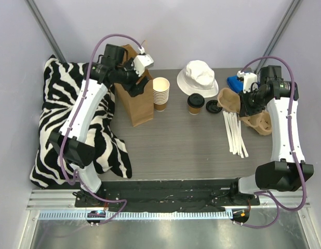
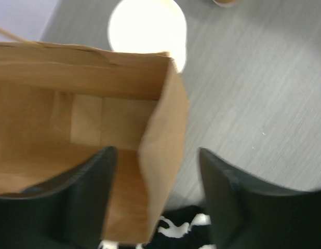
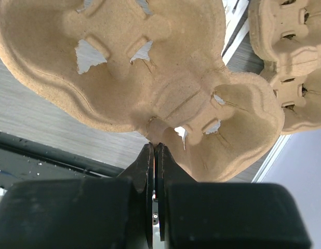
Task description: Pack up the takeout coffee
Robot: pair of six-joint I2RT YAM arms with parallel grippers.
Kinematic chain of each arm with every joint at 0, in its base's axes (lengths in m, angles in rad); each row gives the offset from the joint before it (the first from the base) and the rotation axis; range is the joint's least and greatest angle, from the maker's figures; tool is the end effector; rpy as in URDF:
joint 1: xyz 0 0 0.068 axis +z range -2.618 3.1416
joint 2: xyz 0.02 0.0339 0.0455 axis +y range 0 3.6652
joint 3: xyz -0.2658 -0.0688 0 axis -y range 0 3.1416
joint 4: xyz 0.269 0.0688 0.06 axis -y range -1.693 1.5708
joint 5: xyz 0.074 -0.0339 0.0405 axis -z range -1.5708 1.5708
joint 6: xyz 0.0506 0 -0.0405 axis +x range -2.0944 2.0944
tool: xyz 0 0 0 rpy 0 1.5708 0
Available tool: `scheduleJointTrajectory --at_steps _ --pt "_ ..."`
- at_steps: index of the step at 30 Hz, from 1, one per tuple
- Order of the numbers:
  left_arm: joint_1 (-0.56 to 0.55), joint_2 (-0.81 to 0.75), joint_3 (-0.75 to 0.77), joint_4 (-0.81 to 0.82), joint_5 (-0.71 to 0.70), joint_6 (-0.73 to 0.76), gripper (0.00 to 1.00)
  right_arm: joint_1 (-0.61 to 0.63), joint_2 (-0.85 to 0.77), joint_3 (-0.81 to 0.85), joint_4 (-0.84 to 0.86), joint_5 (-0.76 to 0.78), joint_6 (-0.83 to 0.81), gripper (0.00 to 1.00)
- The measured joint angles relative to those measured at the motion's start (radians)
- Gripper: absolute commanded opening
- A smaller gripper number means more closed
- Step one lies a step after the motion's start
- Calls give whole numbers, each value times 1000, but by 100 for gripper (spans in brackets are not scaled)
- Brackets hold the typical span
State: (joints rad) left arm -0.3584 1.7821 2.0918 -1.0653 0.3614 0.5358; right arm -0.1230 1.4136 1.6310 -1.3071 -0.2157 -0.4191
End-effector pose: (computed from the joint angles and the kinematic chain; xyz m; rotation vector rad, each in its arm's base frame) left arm 0.3702 -0.1578 0.4293 1.1487 1.9794 -0.3279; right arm 0.2844 -0.0242 0.3832 -0.4554 2.5816 0.1013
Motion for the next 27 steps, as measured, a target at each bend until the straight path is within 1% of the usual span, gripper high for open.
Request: scheduleJointTrajectory --at_steps 1,2,3,7,8,10,14,18,22,27 --pt "-11 -1 -16 -10 -5 1 54 3 -2 5 -9 -3 -2 1" --pt "-23 -1 -32 -18 -10 1 41 4 -3 12 -17 -7 -2 1" --pt "-34 -1 -45 -31 -16 1 35 5 -5 21 -21 -11 -2 1" --pt "-87 -3 -56 -90 -53 -8 17 9 -18 64 -36 -23 -2 1" --pt "-107 -7 -55 -101 -66 -11 8 9 -23 74 -37 -26 -2 1" --pt "-161 -19 -55 -127 -93 -26 1 10 -35 95 -41 -31 -1 1" --pt "-277 -59 -56 -180 -119 -69 0 10 -48 124 -47 -42 3 1" --pt "-373 -108 -50 -239 -116 -124 0 10 -48 141 -51 -45 8 1" --pt "-419 -125 -14 -272 -85 -185 0 10 -48 154 -54 -46 20 1" --pt "-492 -125 -2 -269 -43 -225 0 10 -48 162 -56 -44 34 1"
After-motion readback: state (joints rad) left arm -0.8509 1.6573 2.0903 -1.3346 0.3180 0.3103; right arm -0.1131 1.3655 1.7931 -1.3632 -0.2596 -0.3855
